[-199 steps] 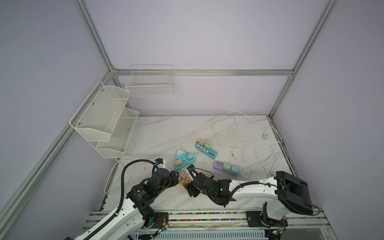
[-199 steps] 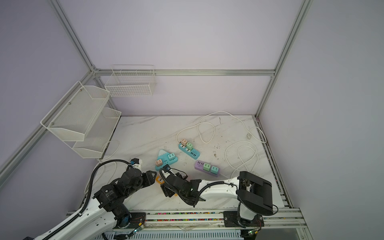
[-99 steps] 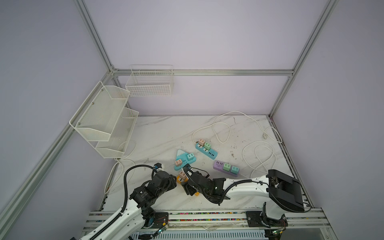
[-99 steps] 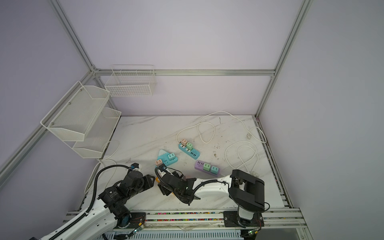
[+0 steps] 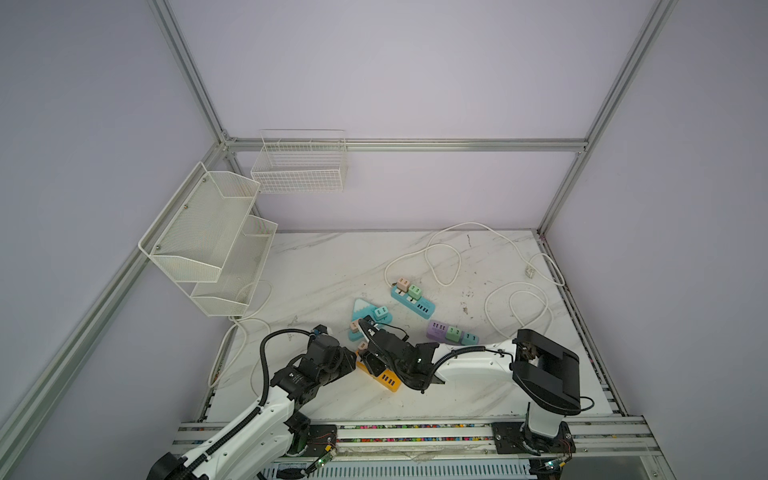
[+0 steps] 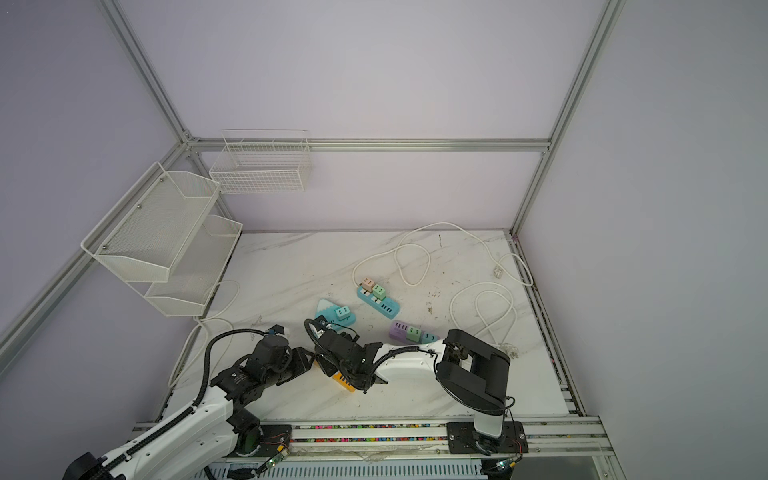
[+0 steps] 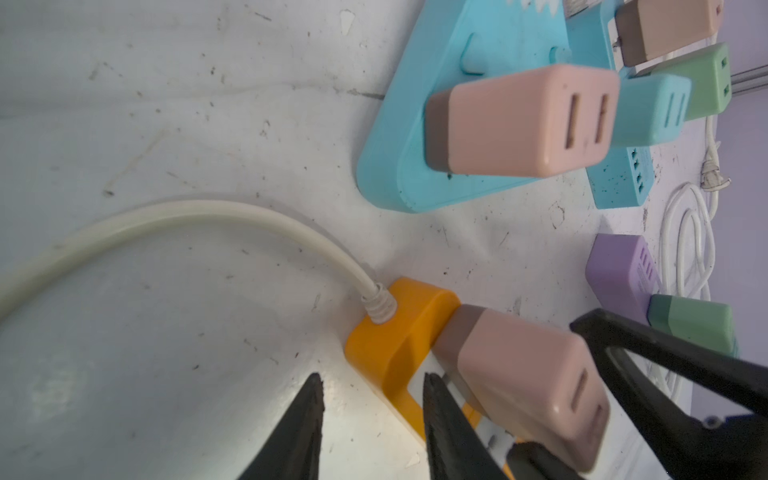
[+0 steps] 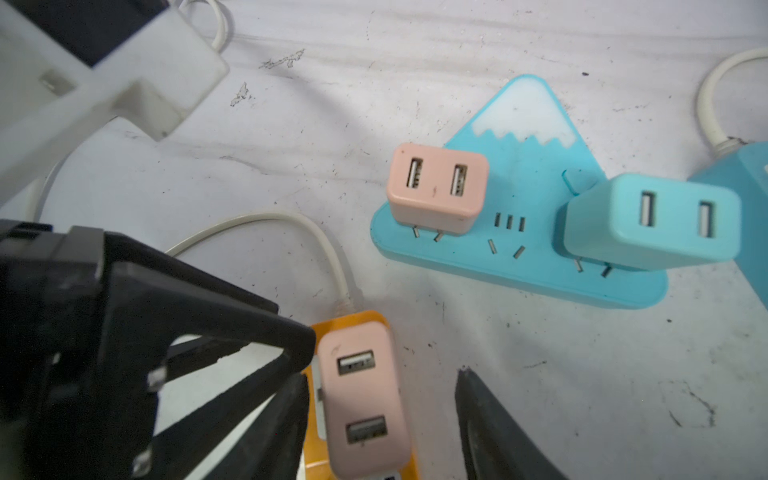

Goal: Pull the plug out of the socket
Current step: 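Move the right gripper to the remaining pink adapter on the yellow strip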

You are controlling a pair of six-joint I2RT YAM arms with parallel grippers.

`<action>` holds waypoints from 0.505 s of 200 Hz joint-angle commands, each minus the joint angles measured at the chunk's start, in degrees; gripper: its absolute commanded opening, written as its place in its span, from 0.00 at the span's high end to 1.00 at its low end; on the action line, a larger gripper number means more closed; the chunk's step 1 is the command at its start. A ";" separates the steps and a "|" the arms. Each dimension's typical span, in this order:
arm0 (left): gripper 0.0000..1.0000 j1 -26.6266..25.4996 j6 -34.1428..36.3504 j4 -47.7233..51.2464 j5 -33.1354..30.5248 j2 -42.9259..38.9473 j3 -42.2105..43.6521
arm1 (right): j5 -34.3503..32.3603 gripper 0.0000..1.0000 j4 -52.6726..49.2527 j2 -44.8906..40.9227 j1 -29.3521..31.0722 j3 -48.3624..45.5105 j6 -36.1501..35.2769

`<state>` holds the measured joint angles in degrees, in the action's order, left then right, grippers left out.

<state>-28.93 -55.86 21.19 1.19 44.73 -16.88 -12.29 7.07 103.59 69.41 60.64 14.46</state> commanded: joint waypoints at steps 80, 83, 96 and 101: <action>0.64 2.12 1.23 -5.42 4.52 1.62 5.23 | 5.76 0.51 -2.93 5.89 -1.45 4.58 -4.25; 0.64 2.12 1.19 -5.38 4.48 1.60 5.32 | 5.86 0.52 -3.13 5.99 -1.46 4.76 -4.33; 0.64 2.21 1.02 -5.43 4.35 1.50 5.78 | 5.77 0.56 -3.75 6.64 -1.46 5.21 -4.44; 0.64 2.29 0.93 -5.69 4.34 1.50 5.97 | 5.62 0.58 -3.89 6.72 -1.47 5.23 -4.48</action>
<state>-27.27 -55.75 15.53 4.80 46.22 -13.98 -7.01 5.67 109.47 68.14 64.20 11.20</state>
